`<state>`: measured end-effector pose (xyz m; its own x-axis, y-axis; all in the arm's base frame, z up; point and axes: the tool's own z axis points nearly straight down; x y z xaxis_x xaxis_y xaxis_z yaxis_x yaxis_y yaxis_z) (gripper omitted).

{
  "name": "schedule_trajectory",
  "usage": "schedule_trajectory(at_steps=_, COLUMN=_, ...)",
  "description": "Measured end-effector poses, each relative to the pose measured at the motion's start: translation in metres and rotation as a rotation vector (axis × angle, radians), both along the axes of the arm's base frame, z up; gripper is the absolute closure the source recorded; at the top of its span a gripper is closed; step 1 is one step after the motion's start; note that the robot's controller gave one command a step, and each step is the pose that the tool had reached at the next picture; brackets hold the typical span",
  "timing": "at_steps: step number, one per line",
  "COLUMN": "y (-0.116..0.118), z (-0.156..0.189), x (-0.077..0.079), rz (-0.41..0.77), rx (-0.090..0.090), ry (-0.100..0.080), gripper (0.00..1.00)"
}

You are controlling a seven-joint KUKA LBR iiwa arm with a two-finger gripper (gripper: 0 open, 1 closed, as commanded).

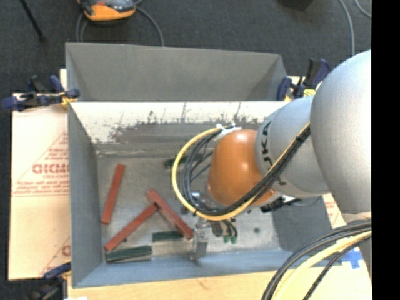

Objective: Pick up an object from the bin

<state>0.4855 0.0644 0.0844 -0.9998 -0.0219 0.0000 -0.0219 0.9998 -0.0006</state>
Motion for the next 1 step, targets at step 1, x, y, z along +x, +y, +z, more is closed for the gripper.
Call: schedule_trajectory(at_steps=1, y=-0.0003, z=0.0, x=0.0001, rz=0.003, rx=-0.001, ry=0.0, gripper=1.0)
